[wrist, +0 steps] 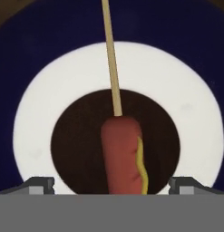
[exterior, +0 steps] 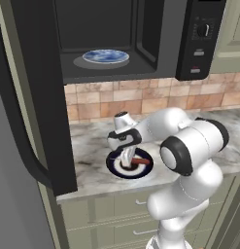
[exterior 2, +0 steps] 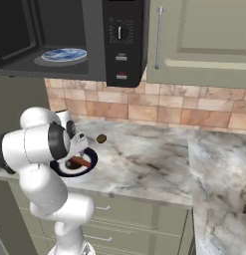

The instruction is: Pick the hot dog from the counter and place it in the microwave.

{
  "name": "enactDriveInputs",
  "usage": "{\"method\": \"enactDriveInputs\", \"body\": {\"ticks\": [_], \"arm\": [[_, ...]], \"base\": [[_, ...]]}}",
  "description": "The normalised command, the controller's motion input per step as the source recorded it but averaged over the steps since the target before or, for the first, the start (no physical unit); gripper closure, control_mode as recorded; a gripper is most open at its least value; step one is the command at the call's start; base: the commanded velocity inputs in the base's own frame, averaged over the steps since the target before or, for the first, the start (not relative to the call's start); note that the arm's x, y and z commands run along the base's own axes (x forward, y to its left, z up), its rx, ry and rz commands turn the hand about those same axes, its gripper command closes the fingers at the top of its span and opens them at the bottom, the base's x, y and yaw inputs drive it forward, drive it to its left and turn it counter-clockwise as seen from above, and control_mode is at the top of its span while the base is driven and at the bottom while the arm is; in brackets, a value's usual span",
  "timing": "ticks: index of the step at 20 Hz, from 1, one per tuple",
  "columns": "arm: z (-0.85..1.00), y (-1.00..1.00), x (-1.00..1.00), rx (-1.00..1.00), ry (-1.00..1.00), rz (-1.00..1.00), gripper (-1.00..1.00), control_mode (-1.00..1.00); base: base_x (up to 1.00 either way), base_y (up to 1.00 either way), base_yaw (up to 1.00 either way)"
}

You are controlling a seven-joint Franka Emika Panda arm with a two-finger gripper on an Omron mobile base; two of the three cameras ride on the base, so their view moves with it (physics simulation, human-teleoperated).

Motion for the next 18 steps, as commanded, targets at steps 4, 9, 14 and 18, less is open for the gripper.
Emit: {"method": "enactDriveInputs", "body": {"ticks": [4, 9, 14, 18], "arm": [[-0.08, 0.00, 0.10, 0.00, 0.00, 0.00, -1.00, -1.00], [-0.01, -0.02, 0.12, 0.00, 0.00, 0.00, -1.00, -1.00], [-0.17, 0.00, 0.03, 0.00, 0.00, 0.00, -1.00, -1.00], [-0.15, 0.00, 0.00, 0.00, 0.00, 0.00, -1.00, -1.00]], "base": [[0.00, 0.00, 0.00], [0.00, 0.00, 0.00], [0.00, 0.00, 0.00], [0.00, 0.00, 0.00]]}}
